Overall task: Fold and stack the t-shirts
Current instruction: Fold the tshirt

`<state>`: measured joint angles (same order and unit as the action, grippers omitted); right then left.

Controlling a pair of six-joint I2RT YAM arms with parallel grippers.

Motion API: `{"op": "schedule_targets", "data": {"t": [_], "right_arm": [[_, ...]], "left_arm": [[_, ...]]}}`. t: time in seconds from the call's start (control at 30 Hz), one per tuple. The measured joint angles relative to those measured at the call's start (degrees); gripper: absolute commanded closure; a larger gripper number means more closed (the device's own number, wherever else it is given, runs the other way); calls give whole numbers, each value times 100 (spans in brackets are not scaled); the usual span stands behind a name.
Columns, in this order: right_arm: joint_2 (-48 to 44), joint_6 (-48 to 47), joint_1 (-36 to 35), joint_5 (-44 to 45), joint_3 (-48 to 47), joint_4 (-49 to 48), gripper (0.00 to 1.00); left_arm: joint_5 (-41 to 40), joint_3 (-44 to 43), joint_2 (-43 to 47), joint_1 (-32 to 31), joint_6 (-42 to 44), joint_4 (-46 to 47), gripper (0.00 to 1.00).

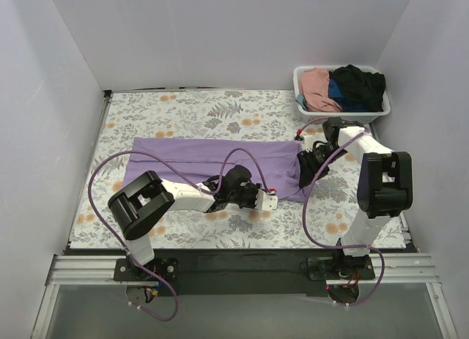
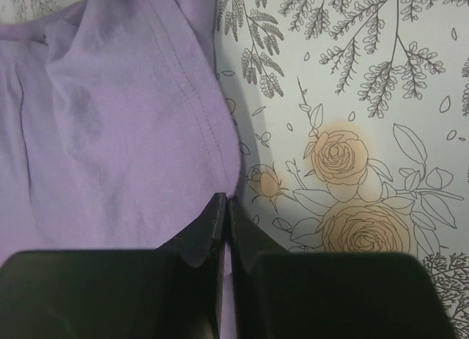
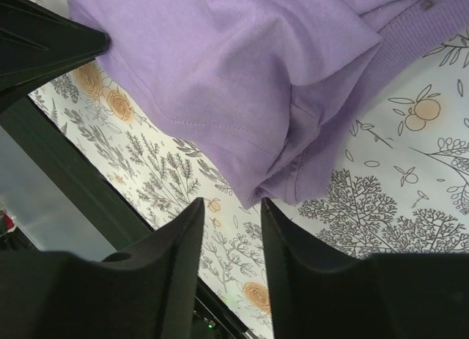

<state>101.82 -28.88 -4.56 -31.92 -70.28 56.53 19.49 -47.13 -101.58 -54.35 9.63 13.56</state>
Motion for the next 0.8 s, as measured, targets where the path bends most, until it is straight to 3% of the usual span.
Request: {"op": "schedule_targets", "data": {"t": [0.27, 0.3, 0.47, 0.67, 0.8], "right_arm": [[-24, -146, 0, -26, -212, 66, 41], [-24, -177, 0, -44, -299, 66, 32], [-31, -413, 0, -129, -835, 61, 18], [-4, -802, 0, -289, -1517, 52, 16], [199, -1075, -7, -476, -1869, 31, 20]], "left_arm": [[31, -527, 44, 201, -216, -164, 100], [48, -640, 44, 278, -271, -192, 100], [192, -1189, -31, 765, -527, -208, 100], [422, -1729, -431, 1327, -831, -245, 100], [553, -2052, -824, 1631, -1056, -293, 100]]}}
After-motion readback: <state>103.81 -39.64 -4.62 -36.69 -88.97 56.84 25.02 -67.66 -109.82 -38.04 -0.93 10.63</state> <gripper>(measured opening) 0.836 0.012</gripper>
